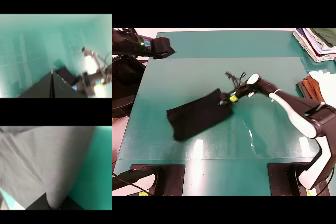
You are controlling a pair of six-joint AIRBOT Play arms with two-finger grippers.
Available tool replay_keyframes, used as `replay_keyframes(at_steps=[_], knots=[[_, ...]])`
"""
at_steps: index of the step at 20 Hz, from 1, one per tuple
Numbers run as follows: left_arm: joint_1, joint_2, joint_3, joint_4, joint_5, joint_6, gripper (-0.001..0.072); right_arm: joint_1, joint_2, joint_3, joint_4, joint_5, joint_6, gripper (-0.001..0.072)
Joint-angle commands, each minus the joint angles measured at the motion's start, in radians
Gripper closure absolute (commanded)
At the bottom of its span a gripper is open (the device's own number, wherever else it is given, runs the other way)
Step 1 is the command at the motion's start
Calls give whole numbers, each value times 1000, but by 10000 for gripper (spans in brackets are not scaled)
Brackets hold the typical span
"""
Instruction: Fold the shirts.
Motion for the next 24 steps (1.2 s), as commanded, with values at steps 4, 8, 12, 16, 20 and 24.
replay_keyframes(at_steps=[4,8,12,16,20,24], knots=[[-154,0,1,2,90,6,682,-404,213,120,-312,1,80,694],[-211,0,1,2,103,5,682,-755,264,204,-317,13,83,694],[-246,0,1,-1,108,2,682,-990,237,280,-307,5,87,694],[-246,0,1,-14,111,-3,682,-1083,200,345,-289,10,96,694],[-246,-2,1,-14,118,-3,682,-1090,194,464,-282,19,97,694],[-246,-8,1,-14,109,-2,681,-1091,224,581,-285,27,112,693]])
